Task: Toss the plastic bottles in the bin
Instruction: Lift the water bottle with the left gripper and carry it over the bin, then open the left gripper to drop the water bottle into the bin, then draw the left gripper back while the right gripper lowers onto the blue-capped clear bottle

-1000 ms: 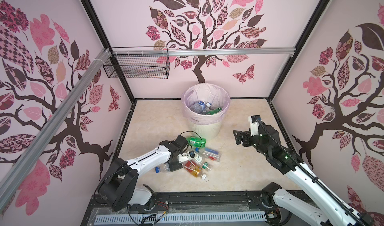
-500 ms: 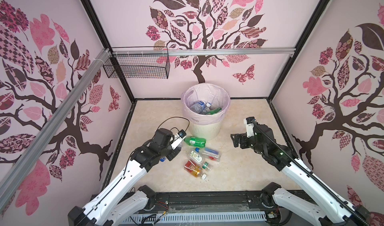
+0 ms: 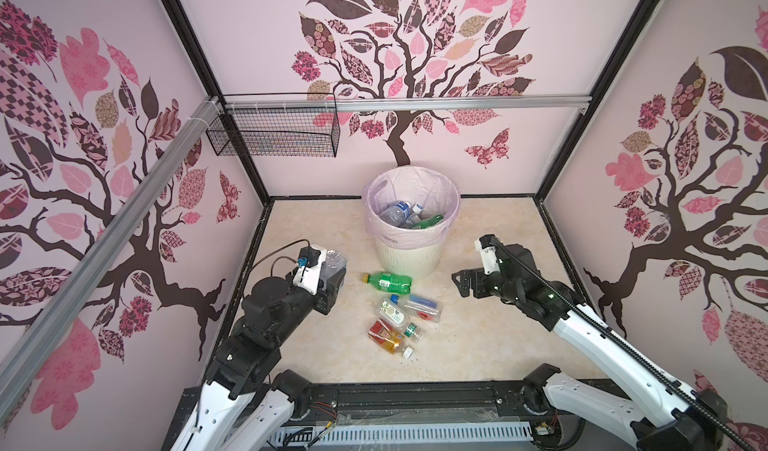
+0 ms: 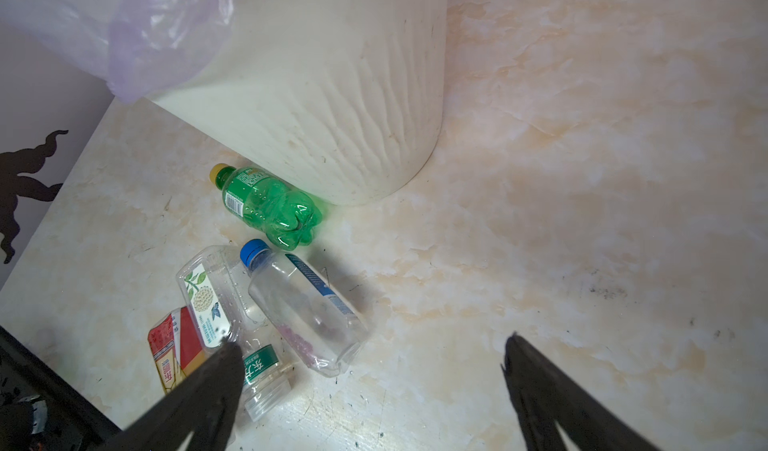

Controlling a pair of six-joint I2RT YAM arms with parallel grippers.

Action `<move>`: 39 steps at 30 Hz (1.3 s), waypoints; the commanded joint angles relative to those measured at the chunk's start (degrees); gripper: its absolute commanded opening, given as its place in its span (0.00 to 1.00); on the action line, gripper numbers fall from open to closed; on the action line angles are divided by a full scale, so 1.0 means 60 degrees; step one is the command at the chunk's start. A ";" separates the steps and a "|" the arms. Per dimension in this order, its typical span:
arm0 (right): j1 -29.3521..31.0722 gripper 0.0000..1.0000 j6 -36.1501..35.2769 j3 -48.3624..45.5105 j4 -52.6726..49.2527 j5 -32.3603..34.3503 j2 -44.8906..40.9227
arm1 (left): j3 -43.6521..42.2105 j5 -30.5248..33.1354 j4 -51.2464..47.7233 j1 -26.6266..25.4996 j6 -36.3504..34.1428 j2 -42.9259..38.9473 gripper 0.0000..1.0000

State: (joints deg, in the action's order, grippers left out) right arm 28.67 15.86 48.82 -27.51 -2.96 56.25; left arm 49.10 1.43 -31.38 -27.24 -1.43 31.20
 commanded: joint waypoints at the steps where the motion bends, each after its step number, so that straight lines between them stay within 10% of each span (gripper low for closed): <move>1: -0.0046 0.99 0.0038 0.0360 -0.0364 -0.0272 0.0030 | -0.0109 0.0140 0.0682 0.0058 0.0741 0.0117 0.53; 14: -0.0042 0.97 -0.0056 0.0363 -0.1157 -0.1151 -0.0224 | 0.6934 -0.2848 0.1922 0.0058 0.1065 0.6732 0.51; 18: -0.0038 0.97 -0.0078 0.0273 -0.1481 -0.1438 -0.0622 | 0.9334 -0.3359 0.1546 0.0058 0.1391 0.9272 0.85; 20: -0.0046 0.96 -0.0079 0.0243 -0.1641 -0.1523 -0.0753 | 1.0097 -0.3143 0.0873 0.0060 0.1584 0.9972 0.86; 39: 0.1271 0.91 -0.0558 0.0096 0.0062 -0.2205 0.2363 | 0.3219 0.1112 -0.1409 0.0117 0.0635 0.3132 0.98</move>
State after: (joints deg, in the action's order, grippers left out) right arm 34.37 14.02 48.80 -30.50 -16.51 67.18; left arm 73.80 2.76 -34.00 -26.89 2.74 52.18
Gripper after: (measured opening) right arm 0.907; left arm 0.976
